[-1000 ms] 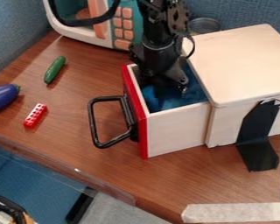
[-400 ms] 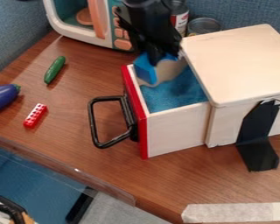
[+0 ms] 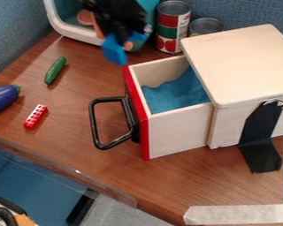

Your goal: Get the blue thing out form the drawer and put it on the table

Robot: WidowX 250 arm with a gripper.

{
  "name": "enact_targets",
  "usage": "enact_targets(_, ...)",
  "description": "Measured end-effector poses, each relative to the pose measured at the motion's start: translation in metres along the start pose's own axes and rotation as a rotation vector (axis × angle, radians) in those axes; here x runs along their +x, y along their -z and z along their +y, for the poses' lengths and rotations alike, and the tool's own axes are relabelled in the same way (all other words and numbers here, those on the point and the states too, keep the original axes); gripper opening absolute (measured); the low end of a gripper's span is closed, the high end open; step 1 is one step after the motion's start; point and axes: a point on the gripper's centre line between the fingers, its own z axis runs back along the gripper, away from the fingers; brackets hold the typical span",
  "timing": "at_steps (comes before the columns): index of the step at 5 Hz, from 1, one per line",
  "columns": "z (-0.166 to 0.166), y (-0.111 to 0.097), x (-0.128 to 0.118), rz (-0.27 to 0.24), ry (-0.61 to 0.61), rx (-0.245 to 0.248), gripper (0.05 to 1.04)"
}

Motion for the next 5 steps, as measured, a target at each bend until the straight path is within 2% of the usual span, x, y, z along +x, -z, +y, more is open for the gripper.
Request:
enact_targets(2,0.061,0.023,-0.007,0.085,-0.133,0.119,0.236)
enact_targets(3,0.078,0.048,-0.018,0.132,-0.152,0.170,0.236)
enact_targets(5,0.074,0.092,-0.034,0.163,-0.130,0.175,0.236)
